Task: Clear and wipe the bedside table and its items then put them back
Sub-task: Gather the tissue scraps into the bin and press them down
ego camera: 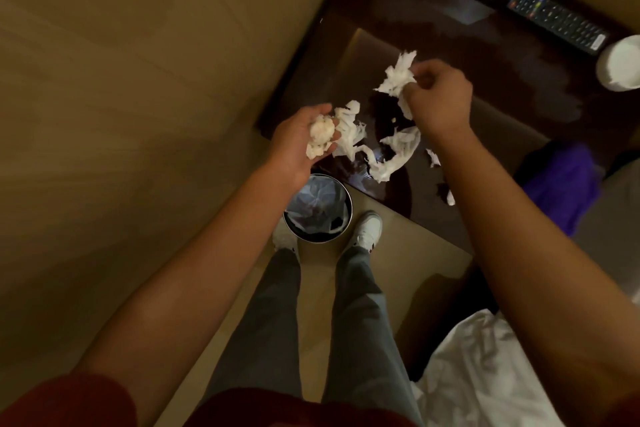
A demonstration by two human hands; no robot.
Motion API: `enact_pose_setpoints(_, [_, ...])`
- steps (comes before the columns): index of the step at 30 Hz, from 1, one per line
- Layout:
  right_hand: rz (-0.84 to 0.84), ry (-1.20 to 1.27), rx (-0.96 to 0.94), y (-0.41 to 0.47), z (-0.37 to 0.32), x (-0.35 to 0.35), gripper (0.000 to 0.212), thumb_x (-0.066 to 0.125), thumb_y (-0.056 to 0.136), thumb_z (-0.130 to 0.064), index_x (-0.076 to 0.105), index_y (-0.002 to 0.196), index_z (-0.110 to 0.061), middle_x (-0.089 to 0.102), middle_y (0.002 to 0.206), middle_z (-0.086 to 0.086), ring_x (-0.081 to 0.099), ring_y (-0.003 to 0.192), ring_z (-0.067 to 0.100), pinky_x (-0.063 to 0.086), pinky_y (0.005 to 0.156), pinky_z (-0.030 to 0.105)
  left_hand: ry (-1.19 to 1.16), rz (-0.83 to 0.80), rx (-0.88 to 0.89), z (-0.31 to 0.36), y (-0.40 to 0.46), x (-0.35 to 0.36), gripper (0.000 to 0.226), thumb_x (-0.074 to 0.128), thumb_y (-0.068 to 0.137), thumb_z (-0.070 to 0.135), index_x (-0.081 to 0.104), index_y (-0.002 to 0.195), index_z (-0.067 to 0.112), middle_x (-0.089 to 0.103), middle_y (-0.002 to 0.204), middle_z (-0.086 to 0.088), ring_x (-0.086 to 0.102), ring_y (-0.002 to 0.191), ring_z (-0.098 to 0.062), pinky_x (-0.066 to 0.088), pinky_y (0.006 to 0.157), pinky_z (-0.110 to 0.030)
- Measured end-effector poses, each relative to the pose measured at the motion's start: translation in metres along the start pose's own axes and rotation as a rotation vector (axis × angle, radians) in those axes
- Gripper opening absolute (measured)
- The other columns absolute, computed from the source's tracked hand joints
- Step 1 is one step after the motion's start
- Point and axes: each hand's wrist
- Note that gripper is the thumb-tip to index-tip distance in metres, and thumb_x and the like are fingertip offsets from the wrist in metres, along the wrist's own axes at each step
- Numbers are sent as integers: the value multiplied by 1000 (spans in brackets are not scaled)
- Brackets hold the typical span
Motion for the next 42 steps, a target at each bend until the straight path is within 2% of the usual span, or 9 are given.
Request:
enact_pose_setpoints(4, [-81, 173, -44, -25, -1, -8, 29, 65, 89, -10, 74, 114, -21, 70, 91, -2, 71, 88, 26, 60, 86, 45, -2, -20, 8, 2, 0, 12, 18, 57, 99, 28, 70, 104, 16, 72, 87, -4, 66, 77, -20, 52, 63, -27])
enact_pose_setpoints(11, [-214, 157, -244, -79, -9, 7, 37, 67, 90, -11, 68, 125, -24, 60, 83, -17, 57, 70, -6, 42, 64, 7, 173, -172, 17, -5, -6, 33, 49, 50, 99, 57, 65, 130, 22, 74, 121, -5, 71, 113, -22, 57, 95, -43])
enact_pose_setpoints(16, [-129, 194, -211, -94, -7, 4, 45, 70, 89, -7, 60, 132, -16, 61, 86, -15, 61, 70, -6, 48, 66, 12, 135, 24, 54, -16, -9, 48, 19, 53, 103, 22, 70, 109, 14, 76, 89, -5, 73, 80, -20, 56, 72, -32])
enact_pose_setpoints(21, [21, 320, -104, -101, 3, -7, 27, 71, 87, -6, 61, 108, -20, 61, 90, -16, 60, 77, -5, 50, 68, 12, 46, 104, 48, -17, -7, 43, 19, 57, 100, 26, 72, 99, 14, 78, 85, -5, 74, 82, -23, 59, 64, -30])
enact_pose_setpoints(26, [0, 341, -159, -124, -9, 10, 15, 76, 89, -9, 63, 95, -16, 66, 91, -4, 63, 79, 5, 51, 71, 19, 103, -185, 21, -31, -15, 33, 49, 57, 97, 54, 65, 127, 17, 74, 120, -9, 71, 113, -24, 56, 99, -44])
enact_pose_setpoints(30, [-191, 238, -254, -138, -11, 22, 18, 67, 96, -14, 75, 112, -13, 73, 106, 1, 66, 92, 9, 54, 84, 24, 81, -37, 30, -38, -19, 29, 38, 65, 96, 42, 70, 118, 10, 79, 99, -9, 77, 92, -23, 61, 73, -31])
enact_pose_setpoints(32, [-301, 312, -233, -141, -9, 21, 30, 63, 97, -13, 71, 126, -15, 75, 113, -1, 66, 98, 3, 53, 89, 17, 35, 43, 26, -39, -16, 22, 34, 63, 99, 34, 70, 118, 7, 78, 103, -14, 76, 90, -25, 62, 75, -37])
enact_pose_setpoints(37, [-56, 126, -105, -117, 22, 17, 54, 68, 92, -23, 55, 144, -17, 63, 135, 3, 62, 119, 18, 53, 96, 35, 78, 107, 79, -44, -9, 6, 27, 60, 100, 26, 68, 117, 6, 70, 91, -10, 63, 65, -17, 46, 48, -22])
enact_pose_setpoints(42, [-170, -275, -24, -90, 54, 31, 75, 75, 86, -40, 43, 152, -25, 43, 152, 10, 45, 136, 35, 50, 101, 49, 93, 111, 42, -48, -4, -14, 21, 63, 96, 24, 69, 108, 8, 68, 84, -8, 59, 62, -15, 42, 45, -22])
Point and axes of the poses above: each hand's wrist, its own y-axis towards the middle knuckle, its own x-axis out of the palm, z = x × y
